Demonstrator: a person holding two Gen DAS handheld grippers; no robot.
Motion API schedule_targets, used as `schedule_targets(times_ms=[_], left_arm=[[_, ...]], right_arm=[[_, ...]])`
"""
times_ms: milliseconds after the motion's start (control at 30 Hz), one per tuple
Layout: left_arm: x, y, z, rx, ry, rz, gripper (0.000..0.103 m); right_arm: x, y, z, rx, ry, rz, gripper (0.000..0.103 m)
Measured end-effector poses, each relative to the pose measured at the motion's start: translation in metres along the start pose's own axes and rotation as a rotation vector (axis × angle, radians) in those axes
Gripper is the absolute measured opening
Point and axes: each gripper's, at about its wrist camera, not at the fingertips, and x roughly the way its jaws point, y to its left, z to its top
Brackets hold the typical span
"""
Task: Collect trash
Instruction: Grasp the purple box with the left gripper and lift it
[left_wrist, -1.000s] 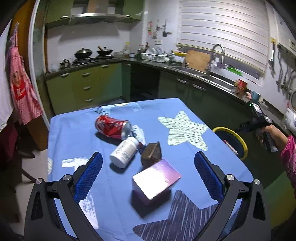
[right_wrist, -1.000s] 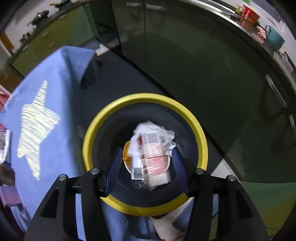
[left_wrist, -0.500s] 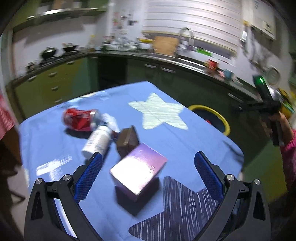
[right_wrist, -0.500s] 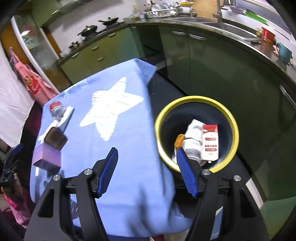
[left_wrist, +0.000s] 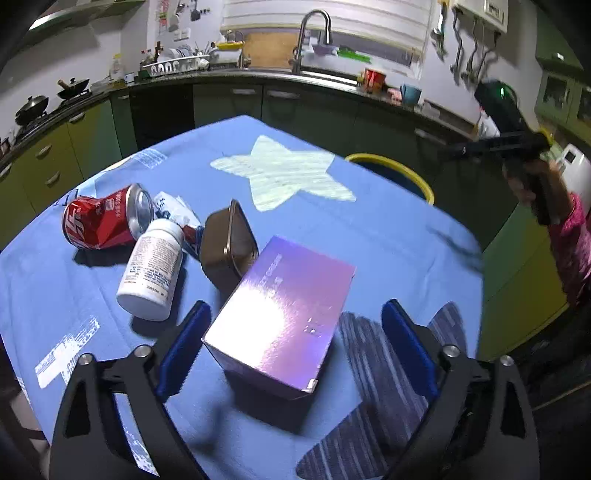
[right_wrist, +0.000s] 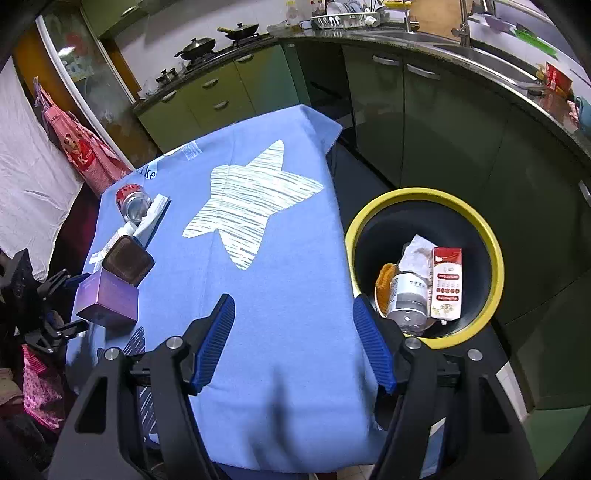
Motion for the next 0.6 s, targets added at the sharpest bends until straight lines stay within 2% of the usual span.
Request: schedule_targets(times_ms=[133,367,600], left_arm=[[0.008,0.003,-0.003,0.013,0.019,0.017,0.069],[0.001,-0.002,-0.009,0.009,-0.001,0.017,0.062],[-0.023,-0.023,0.007,0.025,-0.050,0.030,0.061]], right_arm=[[0.008,0.003,0.000,-0.006,0.017,0.007,0.063],[0.015,0.005,0.000,-0.007,0.026,0.023,0.063],[0.010,-0.002,-0.004,0.007,0.013,0.036,0.063]])
